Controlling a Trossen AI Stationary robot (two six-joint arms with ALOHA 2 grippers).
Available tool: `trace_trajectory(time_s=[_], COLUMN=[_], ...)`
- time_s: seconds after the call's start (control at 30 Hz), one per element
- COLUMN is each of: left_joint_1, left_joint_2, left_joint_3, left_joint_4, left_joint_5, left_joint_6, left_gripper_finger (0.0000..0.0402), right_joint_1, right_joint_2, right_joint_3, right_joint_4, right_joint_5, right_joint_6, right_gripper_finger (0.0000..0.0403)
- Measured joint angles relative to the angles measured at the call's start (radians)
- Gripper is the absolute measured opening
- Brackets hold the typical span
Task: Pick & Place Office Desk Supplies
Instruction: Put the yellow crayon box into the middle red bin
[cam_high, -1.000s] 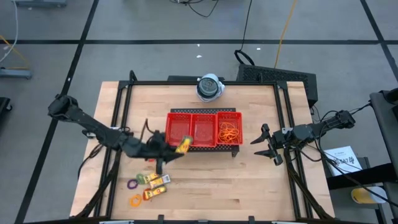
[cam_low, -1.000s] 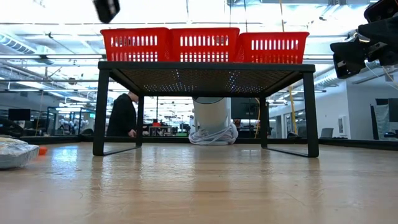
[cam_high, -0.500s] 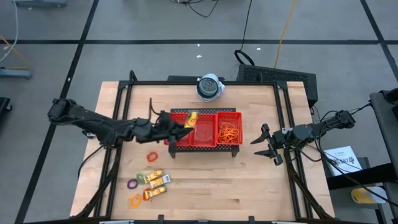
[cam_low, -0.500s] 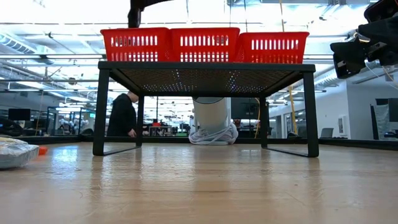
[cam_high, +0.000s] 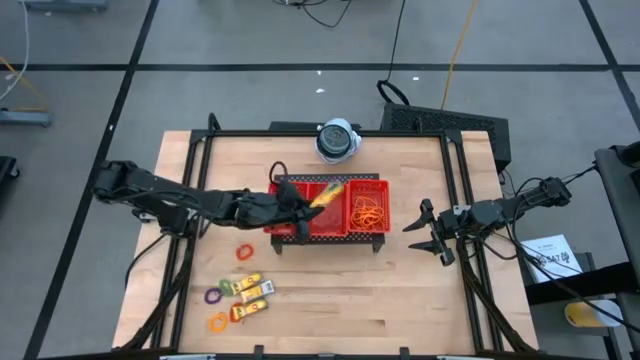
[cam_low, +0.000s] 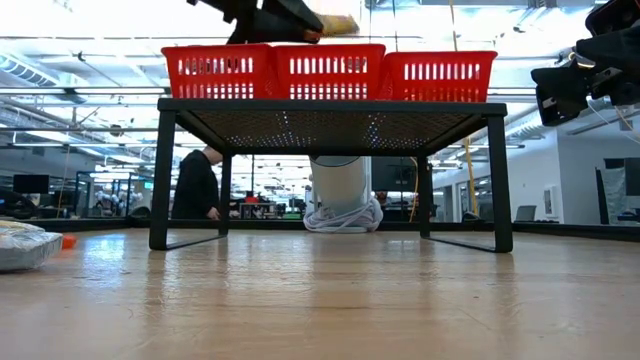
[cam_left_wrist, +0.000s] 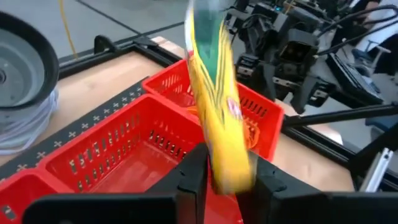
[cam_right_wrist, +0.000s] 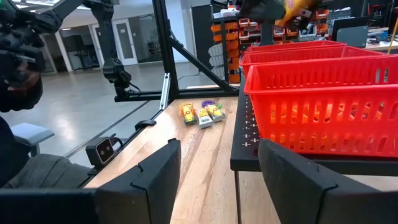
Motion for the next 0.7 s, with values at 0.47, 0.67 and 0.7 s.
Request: trace_trajectory(time_s=[0.47, 0.67, 0.7], left_joint_1=[0.004, 0.004, 0.004], left_joint_2=[0.009, -0.001, -0.003], left_joint_3=[0.000, 0.000, 0.000], left_joint_4=[0.000, -0.001, 0.004], left_joint_5=[0.000, 0.000, -0.002], left_joint_6=[0.016, 0.072, 0.067], left_gripper_finger=[0.0052, 0.0065, 0.0070], right_joint_1=[0.000, 0.000, 0.000], right_joint_2=[0.000, 0.000, 0.000], right_joint_3=[0.000, 0.000, 0.000], right_joint_4=[0.000, 0.000, 0.000], right_joint_5=[0.000, 0.000, 0.000], right_joint_6=[0.000, 0.000, 0.000], right_gripper_finger=[0.0206, 0.0206, 0.0206])
